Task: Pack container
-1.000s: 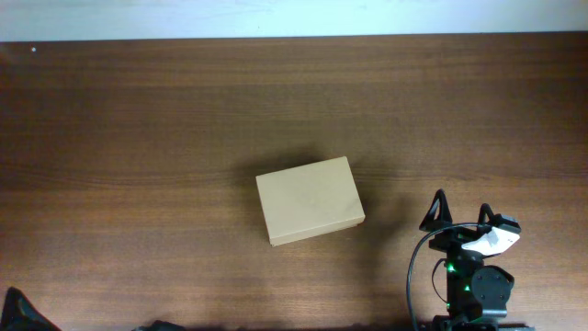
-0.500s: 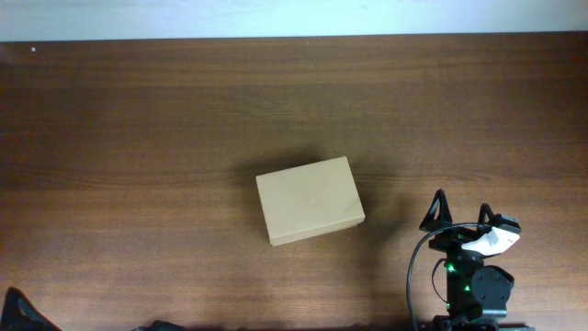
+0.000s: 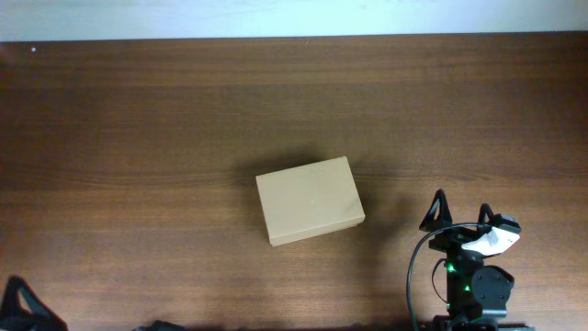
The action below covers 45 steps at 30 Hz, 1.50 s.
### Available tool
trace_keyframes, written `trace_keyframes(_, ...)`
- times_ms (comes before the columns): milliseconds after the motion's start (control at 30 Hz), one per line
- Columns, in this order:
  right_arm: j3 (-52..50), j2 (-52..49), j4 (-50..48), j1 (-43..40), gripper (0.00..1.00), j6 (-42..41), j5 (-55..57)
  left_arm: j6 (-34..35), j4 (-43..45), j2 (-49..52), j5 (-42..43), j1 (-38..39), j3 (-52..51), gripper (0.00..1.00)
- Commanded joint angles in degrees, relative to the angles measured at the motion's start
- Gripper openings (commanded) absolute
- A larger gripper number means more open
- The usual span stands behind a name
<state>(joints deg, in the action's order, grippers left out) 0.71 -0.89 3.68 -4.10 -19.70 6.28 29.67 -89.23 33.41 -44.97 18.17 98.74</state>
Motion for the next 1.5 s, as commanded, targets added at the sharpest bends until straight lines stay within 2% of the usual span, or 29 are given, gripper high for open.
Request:
trace_keyframes(0,-0.39,0.59,0.39,-0.44,0.99,-0.28,-0.31,0.28,7.26,-0.39,4.39,-2.69,-0.83,0.99)
trace_keyframes(133,-0.39,0.59,0.42,-0.44,0.99,-0.28,-0.31,0.07,16.74,-0.50,9.88,-10.38,-2.73,0.99)
trace_keyframes(300,-0.39,0.59,0.42,-0.44,0.99,-0.28,-0.31,0.04,31.65,-4.09,25.94,-18.82,-12.00,0.99)
trace_keyframes(467,-0.39,0.59,0.39,-0.44,0.99,-0.28,-0.31,0.04,53.96,-12.72,35.23,-20.02,-32.04,1.00)
trace_keyframes(633,-0.39,0.59,0.39,-0.44,0.99,-0.28,-0.31,0.07,66.25,-21.59,40.81,-20.22,-53.11,0.99)
trace_keyframes(767,-0.39,0.59,0.39,-0.44,0.99,-0.28,-0.31,0.07,70.95,-27.08,41.44,-20.20,-67.52,0.99)
trace_keyframes(1033,-0.39,0.59,0.42,-0.44,0.99,-0.28,-0.31,0.07,79.14,-33.09,42.23,-20.15,-85.83,0.99)
trace_keyframes(1167,-0.39,0.59,0.39,-0.44,0.99,-0.28,-0.31,0.04,81.44,-33.11,42.18,-20.04,-91.71,0.99)
trace_keyframes(1467,-0.39,0.59,0.39,-0.44,0.99,-0.28,-0.31,-0.50,79.87,-33.11,41.18,-20.04,-96.08,0.99)
